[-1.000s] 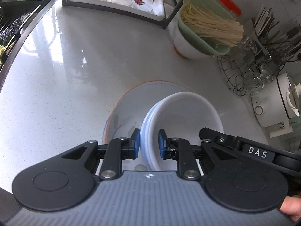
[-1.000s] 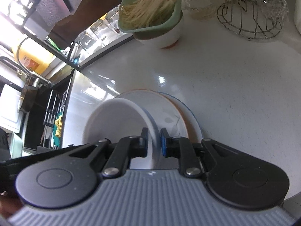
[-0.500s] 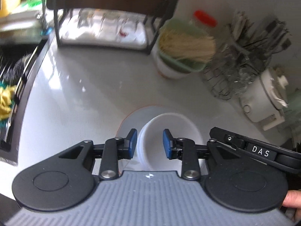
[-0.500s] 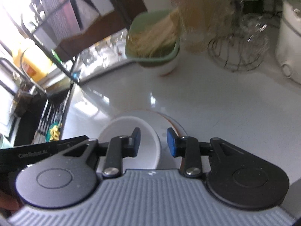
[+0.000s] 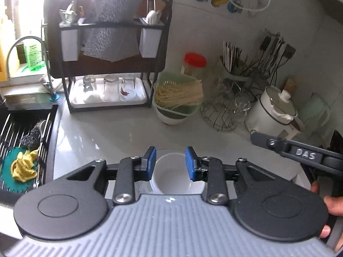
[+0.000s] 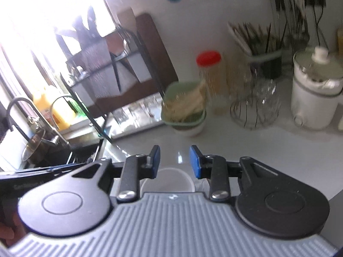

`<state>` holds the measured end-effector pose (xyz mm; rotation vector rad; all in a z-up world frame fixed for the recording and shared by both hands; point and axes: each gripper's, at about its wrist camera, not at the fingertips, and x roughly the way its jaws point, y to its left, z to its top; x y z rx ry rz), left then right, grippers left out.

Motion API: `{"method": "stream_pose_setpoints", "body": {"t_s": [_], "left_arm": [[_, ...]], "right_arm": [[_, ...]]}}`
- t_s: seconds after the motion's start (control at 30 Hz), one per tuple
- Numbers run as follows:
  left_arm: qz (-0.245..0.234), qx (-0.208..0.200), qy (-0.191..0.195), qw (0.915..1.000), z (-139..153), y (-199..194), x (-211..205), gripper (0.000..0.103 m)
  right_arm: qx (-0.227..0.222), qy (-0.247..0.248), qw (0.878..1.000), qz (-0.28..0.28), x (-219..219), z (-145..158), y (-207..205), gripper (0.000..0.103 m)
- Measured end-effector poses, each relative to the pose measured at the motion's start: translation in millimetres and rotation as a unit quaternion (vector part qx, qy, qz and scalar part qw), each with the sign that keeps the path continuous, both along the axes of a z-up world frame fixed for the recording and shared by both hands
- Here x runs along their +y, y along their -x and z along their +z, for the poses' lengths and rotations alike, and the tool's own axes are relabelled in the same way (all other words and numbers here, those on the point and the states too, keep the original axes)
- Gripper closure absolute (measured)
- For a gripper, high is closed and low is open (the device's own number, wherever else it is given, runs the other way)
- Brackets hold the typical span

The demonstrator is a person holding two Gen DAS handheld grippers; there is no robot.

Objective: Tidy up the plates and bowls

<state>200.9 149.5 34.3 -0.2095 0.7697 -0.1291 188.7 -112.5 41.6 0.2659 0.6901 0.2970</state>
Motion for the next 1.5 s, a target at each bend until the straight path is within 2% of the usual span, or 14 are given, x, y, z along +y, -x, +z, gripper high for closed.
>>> {"method": "stream_pose_setpoints", "body": {"t_s": [0.17, 0.27, 0.4, 0.67, 0.83, 0.87, 0.93, 1.0, 1.03, 1.13, 1.27, 1.37, 1.5], "left_arm": [[0.012, -0.025, -0.010, 0.9996, 15.9, 32.1, -9.7, 0.067], [0.020, -0.030, 0.006, 0.9993, 21.2, 49.7, -15.1, 0.065], [0.024, -0.039, -0.008, 0.9989, 24.0, 72.4, -27.6, 0.064], [0.052, -0.040, 0.006, 0.9979, 19.9, 116.8, -45.7, 0.063], [0.070, -0.045, 0.008, 0.9965, 19.5, 144.3, -58.8, 0.052], [0.073, -0.047, 0.007, 0.9962, 18.7, 149.9, -62.1, 0.050], [0.073, -0.044, 0.004, 0.9963, 14.8, 159.6, -68.3, 0.036], [0.074, -0.044, 0.000, 0.9963, 9.3, 168.7, -73.4, 0.024], [0.078, -0.043, -0.005, 0.9961, 5.9, 173.7, -76.1, 0.017], [0.085, -0.044, -0.017, 0.9953, -2.6, 185.6, -80.1, 0.008], [0.078, -0.035, -0.028, 0.9959, -12.3, 196.0, -84.4, 0.006], [0.076, -0.033, -0.030, 0.9961, -16.8, 201.6, -88.1, 0.005], [0.070, -0.031, -0.032, 0.9965, -20.2, 206.9, -94.2, 0.005]], "right_arm": [[-0.037, -0.005, 0.999, 0.002, -15.2, 21.3, 30.5, 0.068], [-0.049, -0.002, 0.999, 0.002, -24.2, 29.9, 49.2, 0.068], [-0.058, 0.009, 0.998, 0.013, -33.4, 31.1, 69.4, 0.068], [-0.067, 0.026, 0.997, 0.028, -48.9, 25.5, 107.0, 0.068], [-0.087, 0.033, 0.995, 0.032, -60.9, 25.8, 130.9, 0.068], [-0.088, 0.035, 0.995, 0.032, -63.4, 25.3, 134.8, 0.065], [-0.096, 0.034, 0.994, 0.036, -69.2, 23.4, 143.1, 0.052], [-0.107, 0.036, 0.993, 0.036, -73.4, 19.5, 151.2, 0.025], [-0.109, 0.034, 0.993, 0.036, -75.6, 17.1, 153.9, 0.021], [-0.110, 0.030, 0.993, 0.034, -80.5, 8.4, 162.1, 0.019], [-0.105, 0.033, 0.993, 0.034, -82.8, -1.6, 172.1, 0.018], [-0.099, 0.020, 0.995, 0.027, -86.9, -7.5, 178.7, 0.000], [-0.098, 0.022, 0.995, 0.023, -89.0, -10.6, 187.2, 0.000]]}}
